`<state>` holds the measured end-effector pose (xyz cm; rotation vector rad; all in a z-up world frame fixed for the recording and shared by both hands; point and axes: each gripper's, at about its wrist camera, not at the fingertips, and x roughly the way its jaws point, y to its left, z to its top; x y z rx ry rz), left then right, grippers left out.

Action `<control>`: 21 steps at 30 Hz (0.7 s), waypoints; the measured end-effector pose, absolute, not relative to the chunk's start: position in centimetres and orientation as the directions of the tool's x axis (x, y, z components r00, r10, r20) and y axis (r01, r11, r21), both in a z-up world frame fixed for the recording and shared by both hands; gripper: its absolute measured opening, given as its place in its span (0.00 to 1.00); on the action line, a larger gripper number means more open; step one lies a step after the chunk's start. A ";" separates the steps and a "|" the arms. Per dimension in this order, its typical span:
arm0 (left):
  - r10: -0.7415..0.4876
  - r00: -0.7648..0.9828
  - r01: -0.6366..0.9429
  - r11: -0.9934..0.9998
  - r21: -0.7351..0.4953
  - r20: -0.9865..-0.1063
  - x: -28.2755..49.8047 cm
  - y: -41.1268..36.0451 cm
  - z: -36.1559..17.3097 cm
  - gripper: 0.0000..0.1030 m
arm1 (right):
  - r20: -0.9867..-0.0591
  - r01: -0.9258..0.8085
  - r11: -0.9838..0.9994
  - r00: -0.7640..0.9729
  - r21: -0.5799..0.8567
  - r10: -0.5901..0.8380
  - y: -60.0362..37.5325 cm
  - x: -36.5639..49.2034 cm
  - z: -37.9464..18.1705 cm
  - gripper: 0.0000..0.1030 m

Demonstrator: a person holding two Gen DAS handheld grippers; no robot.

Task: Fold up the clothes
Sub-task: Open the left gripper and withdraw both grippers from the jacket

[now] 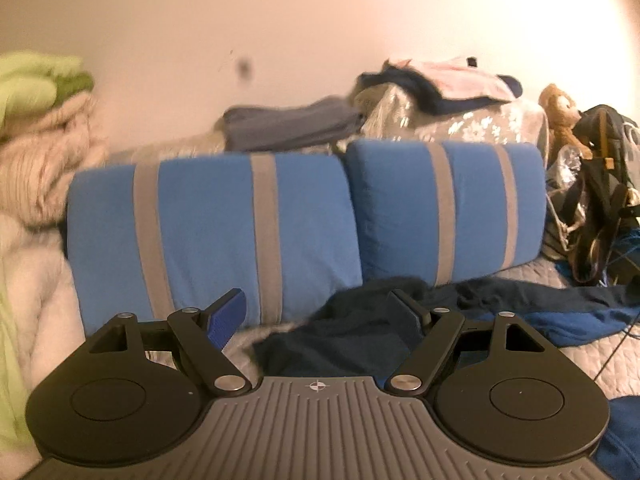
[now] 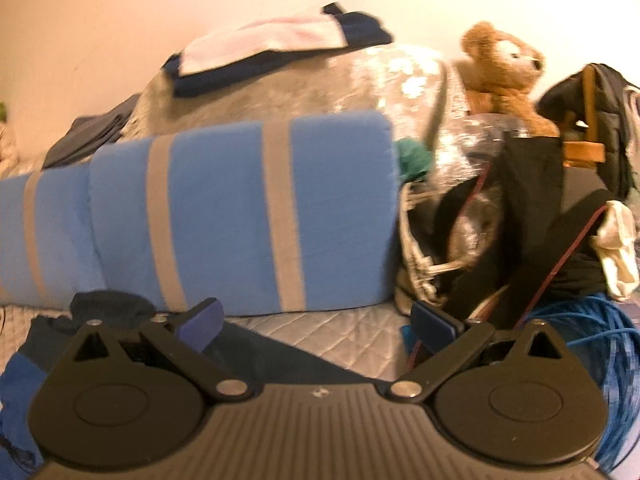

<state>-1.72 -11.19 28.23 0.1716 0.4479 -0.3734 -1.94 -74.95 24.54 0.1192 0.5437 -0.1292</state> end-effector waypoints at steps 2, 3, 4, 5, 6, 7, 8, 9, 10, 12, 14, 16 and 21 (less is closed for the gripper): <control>-0.316 0.842 0.392 0.915 0.093 -0.438 -1.8 -11.8 29.4 0.75 | -0.504 0.171 0.983 0.856 0.072 -0.112 -76.2 -2.6 25.3 1.00; -0.320 0.844 0.395 0.914 0.096 -0.430 -1.8 -12.1 29.9 0.75 | -0.496 0.184 0.981 0.859 0.069 -0.126 -76.9 -3.0 25.7 1.00; -0.324 0.847 0.398 0.912 0.098 -0.422 -1.9 -12.4 30.4 0.75 | -0.487 0.197 0.978 0.862 0.066 -0.141 -77.6 -3.4 26.1 1.00; -0.329 0.849 0.401 0.910 0.101 -0.414 -1.9 -12.7 30.9 0.75 | -0.478 0.210 0.976 0.865 0.063 -0.155 -78.3 -3.8 26.5 1.00; -0.332 0.852 0.404 0.909 0.104 -0.405 -1.9 -13.0 31.4 0.75 | -0.468 0.218 0.974 0.868 0.067 -0.163 -78.9 -4.3 26.9 1.00; -0.333 0.855 0.404 0.909 0.107 -0.398 -2.0 -13.4 31.8 0.75 | -0.461 0.224 0.972 0.871 0.070 -0.168 -79.4 -4.6 27.1 1.00; -0.333 0.857 0.404 0.908 0.110 -0.394 -2.0 -13.7 32.2 0.75 | -0.454 0.232 0.970 0.874 0.073 -0.174 -79.9 -5.0 27.3 1.00; -0.337 0.858 0.408 0.906 0.114 -0.389 -2.1 -14.0 32.5 0.75 | -0.447 0.239 0.968 0.876 0.077 -0.181 -80.4 -5.4 27.5 1.00; -0.345 0.857 0.414 0.903 0.113 -0.383 -2.2 -14.4 32.7 0.75 | -0.441 0.246 0.966 0.878 0.081 -0.187 -81.0 -5.9 27.7 1.00; -0.366 0.852 0.430 0.897 0.101 -0.375 -2.4 -15.0 32.9 0.75 | -0.428 0.265 0.960 0.881 0.094 -0.202 -82.1 -6.8 27.9 1.00; -0.388 0.841 0.447 0.891 0.079 -0.377 -2.5 -15.6 32.7 0.75 | -0.424 0.280 0.954 0.881 0.111 -0.209 -82.9 -7.6 27.8 1.00; -0.406 0.827 0.463 0.885 0.061 -0.388 -2.5 -16.3 32.0 0.75 | -0.428 0.283 0.951 0.880 0.120 -0.208 -83.4 -8.4 27.4 1.00; -0.435 0.789 0.493 0.870 0.025 -0.433 -2.7 -17.8 28.7 0.75 | -0.434 0.280 0.954 0.877 0.110 -0.207 -83.7 -10.4 25.3 1.00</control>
